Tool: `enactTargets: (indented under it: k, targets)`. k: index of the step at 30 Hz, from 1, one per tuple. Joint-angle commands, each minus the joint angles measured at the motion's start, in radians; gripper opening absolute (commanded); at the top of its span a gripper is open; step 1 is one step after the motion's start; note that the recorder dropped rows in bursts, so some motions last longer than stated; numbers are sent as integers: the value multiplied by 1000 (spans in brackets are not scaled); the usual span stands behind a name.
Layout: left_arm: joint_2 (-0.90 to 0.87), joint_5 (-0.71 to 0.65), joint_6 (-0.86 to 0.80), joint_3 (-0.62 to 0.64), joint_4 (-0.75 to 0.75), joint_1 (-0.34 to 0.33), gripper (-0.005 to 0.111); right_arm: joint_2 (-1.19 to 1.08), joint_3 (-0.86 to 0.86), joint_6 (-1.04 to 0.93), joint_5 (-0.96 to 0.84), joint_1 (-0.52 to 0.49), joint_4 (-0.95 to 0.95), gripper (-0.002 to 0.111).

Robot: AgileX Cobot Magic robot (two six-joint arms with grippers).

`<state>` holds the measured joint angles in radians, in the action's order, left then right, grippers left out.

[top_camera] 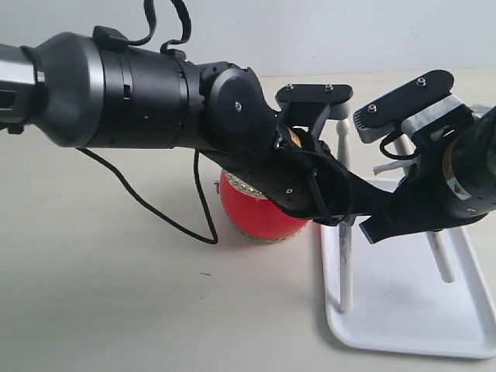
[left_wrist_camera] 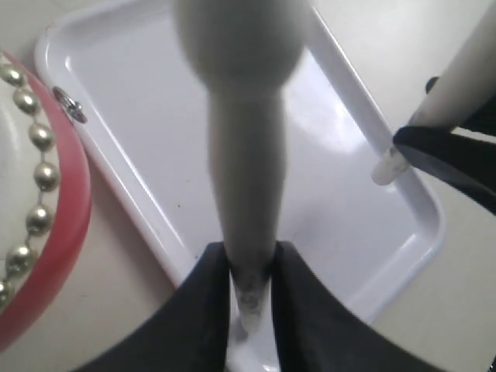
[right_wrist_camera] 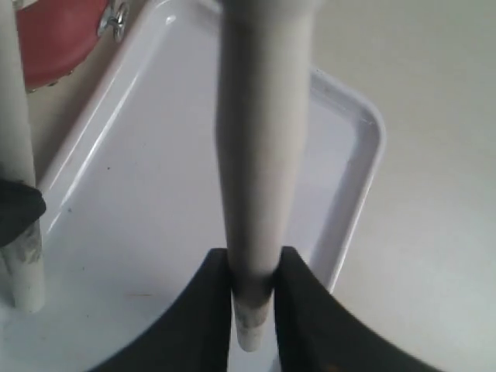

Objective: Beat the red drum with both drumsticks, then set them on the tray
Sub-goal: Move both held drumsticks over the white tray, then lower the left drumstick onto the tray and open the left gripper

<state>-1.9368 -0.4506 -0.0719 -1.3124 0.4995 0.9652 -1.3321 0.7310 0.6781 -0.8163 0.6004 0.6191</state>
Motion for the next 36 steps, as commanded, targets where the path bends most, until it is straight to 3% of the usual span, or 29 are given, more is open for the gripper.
enactTargets:
  k: [1,10,18,22,36]
  targets:
    - [-41,-134,-54,-6,-55,10,0,32,25,31,74,1,29,0]
    - [-57,-241,-56,-180,-36,-4,0,108,25,-22,-70,-57,67,0]
    - [-129,-299,-56,-211,-15,-36,0,110,100,92,-262,-57,216,0]
    - [-165,-243,-56,-217,-17,-36,0,110,159,26,-235,-57,163,0]
    - [-340,-274,-60,-375,-13,-37,0,110,177,0,-146,-57,159,0]
